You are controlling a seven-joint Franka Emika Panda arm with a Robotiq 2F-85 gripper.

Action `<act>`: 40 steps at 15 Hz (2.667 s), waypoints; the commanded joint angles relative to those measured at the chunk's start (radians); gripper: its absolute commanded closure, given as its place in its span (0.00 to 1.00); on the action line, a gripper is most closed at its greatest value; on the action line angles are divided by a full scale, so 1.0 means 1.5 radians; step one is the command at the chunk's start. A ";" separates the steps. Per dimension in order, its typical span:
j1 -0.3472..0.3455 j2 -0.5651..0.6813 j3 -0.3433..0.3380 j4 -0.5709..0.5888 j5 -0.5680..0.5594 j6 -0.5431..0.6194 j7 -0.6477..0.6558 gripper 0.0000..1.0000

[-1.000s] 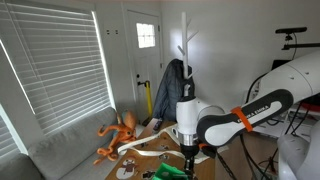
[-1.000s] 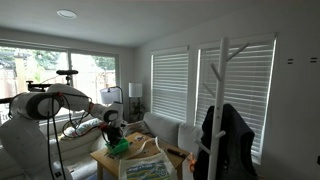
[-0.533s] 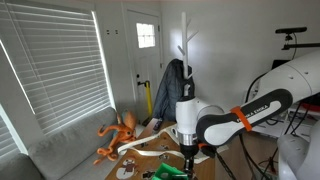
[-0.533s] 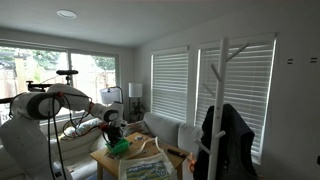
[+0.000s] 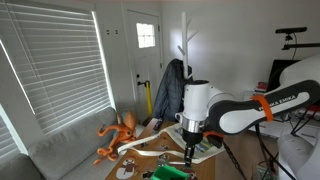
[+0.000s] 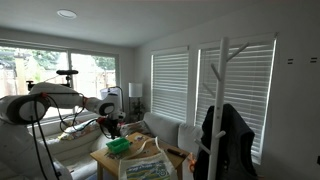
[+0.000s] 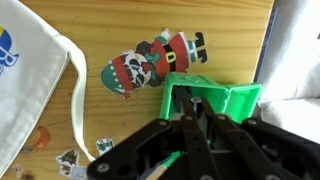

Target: Pick up the silver spoon from the green lunch box and put it on the white tote bag

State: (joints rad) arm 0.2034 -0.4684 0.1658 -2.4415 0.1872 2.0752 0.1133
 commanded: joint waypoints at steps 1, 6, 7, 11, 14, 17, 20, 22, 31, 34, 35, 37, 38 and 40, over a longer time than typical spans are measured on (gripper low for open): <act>-0.030 -0.069 0.023 -0.022 -0.034 0.027 0.069 0.97; -0.133 -0.055 0.009 -0.081 -0.157 0.104 0.143 0.97; -0.154 -0.044 -0.002 -0.087 -0.163 0.101 0.160 0.97; -0.143 -0.038 -0.026 -0.088 -0.138 0.083 0.120 0.89; -0.191 0.009 -0.023 -0.072 -0.157 0.153 0.210 0.97; -0.234 0.059 -0.019 -0.042 -0.169 0.253 0.274 0.97; -0.283 0.117 0.005 0.007 -0.212 0.328 0.375 0.97; -0.303 0.147 0.016 0.046 -0.244 0.330 0.466 0.97; -0.269 0.190 -0.037 0.052 -0.246 0.337 0.536 0.97; -0.269 0.232 -0.056 0.054 -0.249 0.359 0.557 0.97; -0.268 0.252 -0.062 0.060 -0.254 0.369 0.569 0.97; -0.259 0.294 -0.071 0.081 -0.256 0.377 0.590 0.97; -0.252 0.302 -0.074 0.086 -0.258 0.376 0.599 0.97; -0.233 0.326 -0.079 0.100 -0.286 0.371 0.627 0.97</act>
State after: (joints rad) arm -0.1999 -0.0379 0.0738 -2.3418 -0.1850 2.6314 0.9716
